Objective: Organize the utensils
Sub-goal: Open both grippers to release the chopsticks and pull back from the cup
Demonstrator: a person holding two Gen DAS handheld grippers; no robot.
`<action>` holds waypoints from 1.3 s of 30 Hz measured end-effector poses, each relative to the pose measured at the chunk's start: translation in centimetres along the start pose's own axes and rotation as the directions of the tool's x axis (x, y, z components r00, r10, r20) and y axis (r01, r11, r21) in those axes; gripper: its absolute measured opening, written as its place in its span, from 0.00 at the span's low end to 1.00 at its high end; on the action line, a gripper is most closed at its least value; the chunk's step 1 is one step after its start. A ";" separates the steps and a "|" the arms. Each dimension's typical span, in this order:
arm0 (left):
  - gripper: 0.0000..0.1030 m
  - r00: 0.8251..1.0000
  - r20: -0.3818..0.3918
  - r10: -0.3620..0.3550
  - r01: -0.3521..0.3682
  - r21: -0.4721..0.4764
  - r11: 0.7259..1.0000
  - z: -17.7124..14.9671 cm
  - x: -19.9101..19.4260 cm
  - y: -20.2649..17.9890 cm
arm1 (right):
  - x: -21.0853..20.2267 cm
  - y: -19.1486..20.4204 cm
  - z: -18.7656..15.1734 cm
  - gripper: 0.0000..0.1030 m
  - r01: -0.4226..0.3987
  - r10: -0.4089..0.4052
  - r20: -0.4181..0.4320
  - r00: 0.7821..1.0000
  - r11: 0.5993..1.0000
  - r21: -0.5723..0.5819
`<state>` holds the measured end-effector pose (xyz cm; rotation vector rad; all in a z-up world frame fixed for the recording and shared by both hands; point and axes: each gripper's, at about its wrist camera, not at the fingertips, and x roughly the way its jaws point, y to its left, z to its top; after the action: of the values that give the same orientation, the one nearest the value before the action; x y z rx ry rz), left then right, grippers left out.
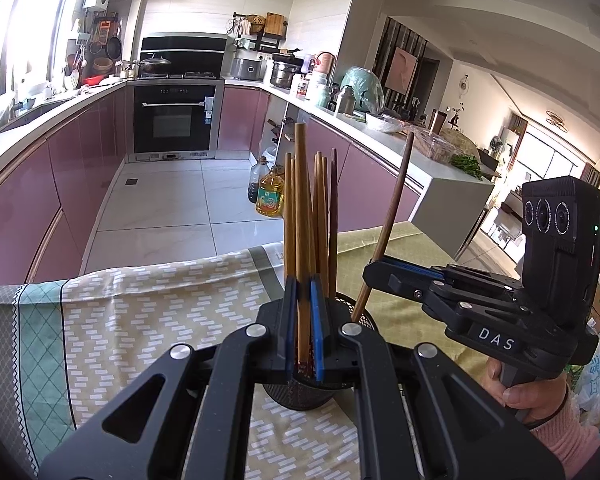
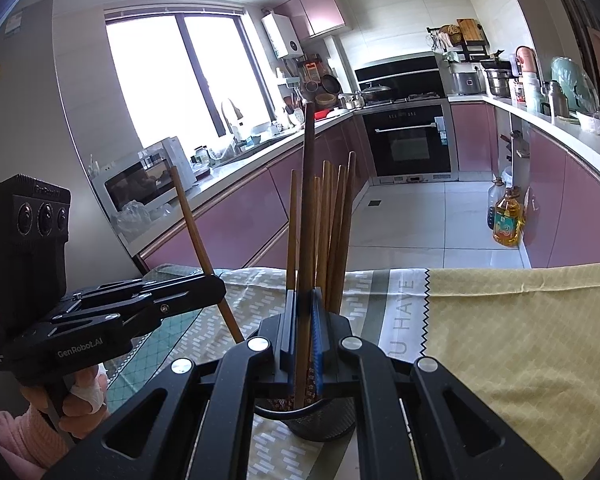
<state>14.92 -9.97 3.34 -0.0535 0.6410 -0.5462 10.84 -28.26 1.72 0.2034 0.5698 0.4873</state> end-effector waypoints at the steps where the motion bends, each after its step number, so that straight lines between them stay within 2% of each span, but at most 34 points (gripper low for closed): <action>1: 0.07 1.000 -0.004 0.000 0.000 0.000 1.000 0.0 0.3 0.0 | 0.0 -0.1 0.0 0.06 -0.001 0.001 -0.001 1.000 1.000 0.002; 20: 0.08 0.999 -0.035 0.025 -0.026 -0.010 1.000 0.4 3.3 1.4 | 1.4 -0.3 0.5 0.06 -0.007 0.007 -0.020 1.000 1.000 0.016; 25: 0.08 0.998 -0.046 0.034 -0.034 -0.013 0.999 0.2 4.0 1.5 | 1.6 -0.7 0.4 0.08 -0.004 0.005 -0.021 1.000 0.999 0.040; 27: 0.11 0.998 -0.050 0.034 -0.035 -0.013 0.999 0.0 4.2 1.5 | 1.5 -0.7 0.2 0.10 -0.002 0.003 -0.022 1.000 0.999 0.043; 30: 0.21 0.998 -0.041 0.040 -0.040 -0.009 0.999 -0.5 3.8 1.5 | 1.1 -0.6 -0.2 0.18 0.007 -0.006 -0.024 1.000 0.999 0.040; 34: 0.37 0.998 0.012 0.068 -0.068 0.004 0.998 -1.5 2.2 1.7 | -0.1 0.3 -1.0 0.40 0.037 -0.037 -0.007 0.999 0.999 -0.001; 35: 0.47 0.996 0.032 0.078 -0.079 0.006 0.997 -1.8 1.6 1.8 | -0.6 0.7 -1.3 0.45 0.049 -0.049 0.004 0.999 0.999 -0.017; 36: 0.54 0.995 0.050 0.091 -0.092 0.004 0.996 -2.1 1.1 1.8 | -1.0 1.1 -1.7 0.57 0.059 -0.058 0.016 0.998 0.998 -0.032; 37: 0.68 0.993 0.065 0.102 -0.102 -0.001 0.995 -2.5 0.4 1.9 | -1.3 1.5 -2.0 0.65 0.069 -0.068 0.029 0.997 0.996 -0.048; 38: 0.77 0.991 0.078 0.109 -0.108 -0.006 0.994 -2.8 -0.1 2.1 | -1.7 2.0 -2.4 0.67 0.083 -0.081 0.039 0.996 0.994 -0.066; 39: 0.79 0.988 0.092 0.120 -0.120 -0.008 0.993 -3.2 -0.7 2.1 | -1.9 2.4 -2.7 0.74 0.097 -0.093 0.049 0.994 0.992 -0.080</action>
<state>13.59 -7.42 0.66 -0.0424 0.5511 -0.4241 6.98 -27.00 1.11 0.1081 0.5117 0.4120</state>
